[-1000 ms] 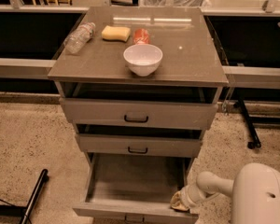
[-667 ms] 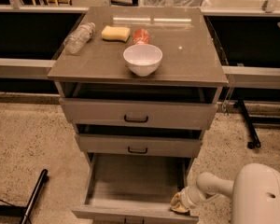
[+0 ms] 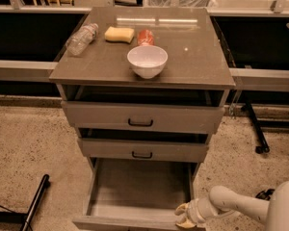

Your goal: Open bottom drawer

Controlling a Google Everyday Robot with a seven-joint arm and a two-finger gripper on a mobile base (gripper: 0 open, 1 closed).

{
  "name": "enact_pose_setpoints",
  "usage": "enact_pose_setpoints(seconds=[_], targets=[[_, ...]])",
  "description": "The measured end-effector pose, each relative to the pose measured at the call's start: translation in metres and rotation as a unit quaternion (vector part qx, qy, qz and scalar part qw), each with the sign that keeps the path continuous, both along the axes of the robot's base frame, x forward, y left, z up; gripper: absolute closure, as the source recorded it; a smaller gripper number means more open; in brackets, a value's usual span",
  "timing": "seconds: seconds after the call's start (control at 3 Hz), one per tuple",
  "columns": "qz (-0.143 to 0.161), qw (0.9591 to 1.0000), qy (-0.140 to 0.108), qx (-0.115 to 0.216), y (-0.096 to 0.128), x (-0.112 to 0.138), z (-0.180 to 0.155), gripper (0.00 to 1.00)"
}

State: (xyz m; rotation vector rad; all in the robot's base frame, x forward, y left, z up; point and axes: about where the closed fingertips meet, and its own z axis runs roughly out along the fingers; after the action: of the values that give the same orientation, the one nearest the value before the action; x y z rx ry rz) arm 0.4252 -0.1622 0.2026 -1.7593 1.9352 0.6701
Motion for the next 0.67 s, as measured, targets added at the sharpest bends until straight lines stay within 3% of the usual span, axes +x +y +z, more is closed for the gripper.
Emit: enact_pose_setpoints(seconds=[0.33,0.67], targets=[[-0.004,0.9984,-0.056,0.002,0.001,-0.005,0.046,0.36],[-0.017,0.9951,-0.097,-0.008,-0.001,-0.014,0.084,0.12]])
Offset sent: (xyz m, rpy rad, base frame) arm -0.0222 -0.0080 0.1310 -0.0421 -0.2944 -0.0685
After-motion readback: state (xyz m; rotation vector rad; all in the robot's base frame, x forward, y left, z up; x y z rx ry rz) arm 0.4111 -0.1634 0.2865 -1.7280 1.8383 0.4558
